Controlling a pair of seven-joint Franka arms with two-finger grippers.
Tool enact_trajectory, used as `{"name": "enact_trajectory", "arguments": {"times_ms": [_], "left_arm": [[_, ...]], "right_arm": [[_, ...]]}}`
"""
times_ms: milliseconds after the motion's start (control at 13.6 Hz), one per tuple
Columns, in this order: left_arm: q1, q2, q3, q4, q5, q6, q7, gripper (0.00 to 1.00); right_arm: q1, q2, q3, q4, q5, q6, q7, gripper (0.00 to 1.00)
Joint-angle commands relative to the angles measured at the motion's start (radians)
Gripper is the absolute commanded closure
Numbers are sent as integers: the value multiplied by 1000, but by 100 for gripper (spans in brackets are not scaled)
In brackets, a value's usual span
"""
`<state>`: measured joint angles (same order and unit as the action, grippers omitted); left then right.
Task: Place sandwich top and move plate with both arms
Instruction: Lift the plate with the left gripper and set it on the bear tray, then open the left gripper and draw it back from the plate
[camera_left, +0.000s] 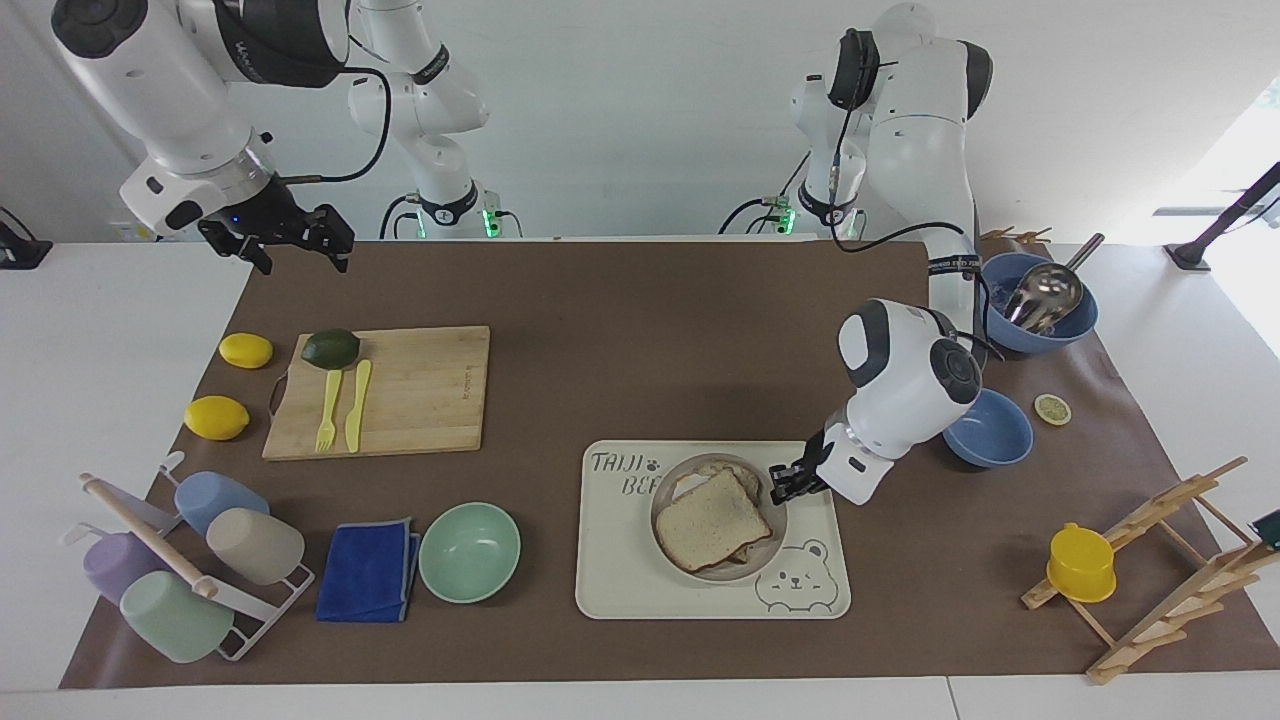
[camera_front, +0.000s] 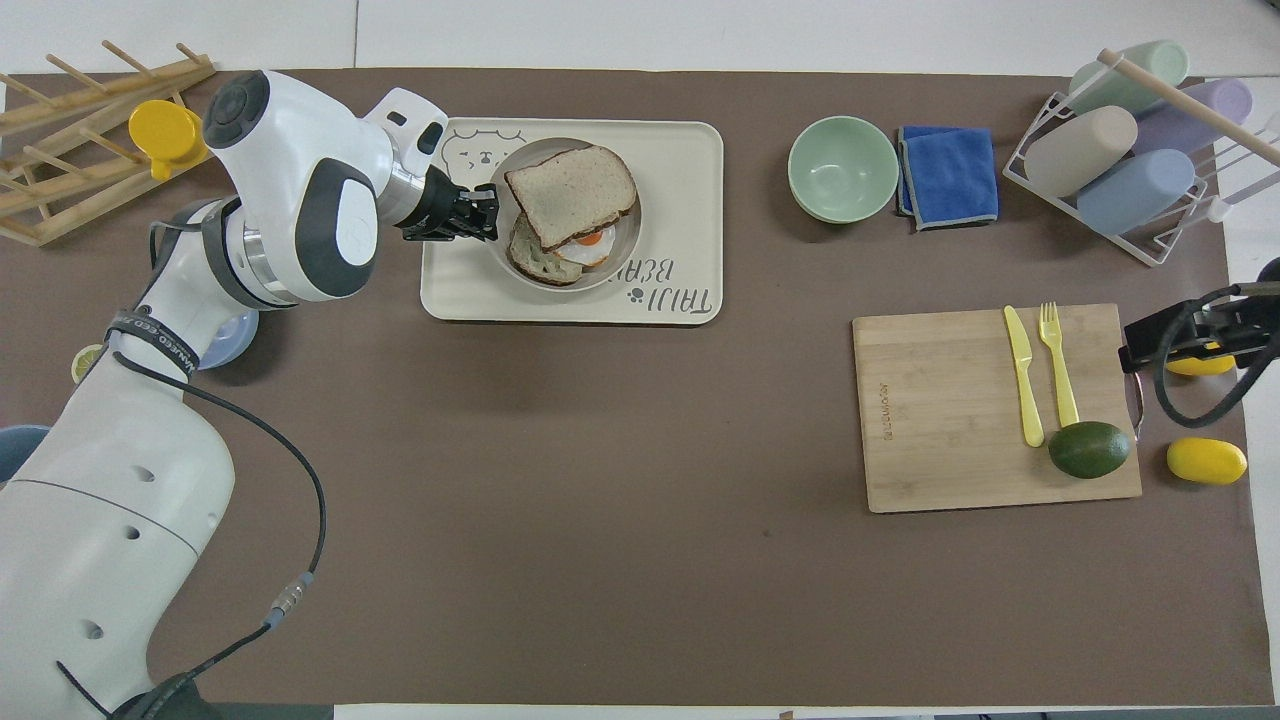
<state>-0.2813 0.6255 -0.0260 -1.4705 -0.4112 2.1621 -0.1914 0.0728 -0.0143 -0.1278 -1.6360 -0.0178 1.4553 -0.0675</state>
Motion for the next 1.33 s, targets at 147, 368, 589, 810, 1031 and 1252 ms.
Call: {"name": "enact_trajectory", "arguments": {"times_ms": [147,368,589,810,1031,1252], "left_arm": [[13,-24,3,-1,41,-25,3,0],[42,-76,8,-10,45,-50,-16,0],[59,-228,85,-62,54,-170,-62,0],[62,-352,116,-65,204,-283,-59,0],[80,-452,116,-62,314,-364,-56,0],[74,-535,116,-65,374,-488,-10,0]], "right_arm": [[-2,-15,-4,-10,29,-7,-2,0],[-2,-15,-4,-10,29,-7,-2,0],[-2,-15,-4,-10,29,-7,-2,0],[-2,-15,-4,-10,29,-7,-2,0],[-2,-15,-4,-10,29,-7,-2,0],[-2,-15,-4,-10,29,-7,-2,0]]}}
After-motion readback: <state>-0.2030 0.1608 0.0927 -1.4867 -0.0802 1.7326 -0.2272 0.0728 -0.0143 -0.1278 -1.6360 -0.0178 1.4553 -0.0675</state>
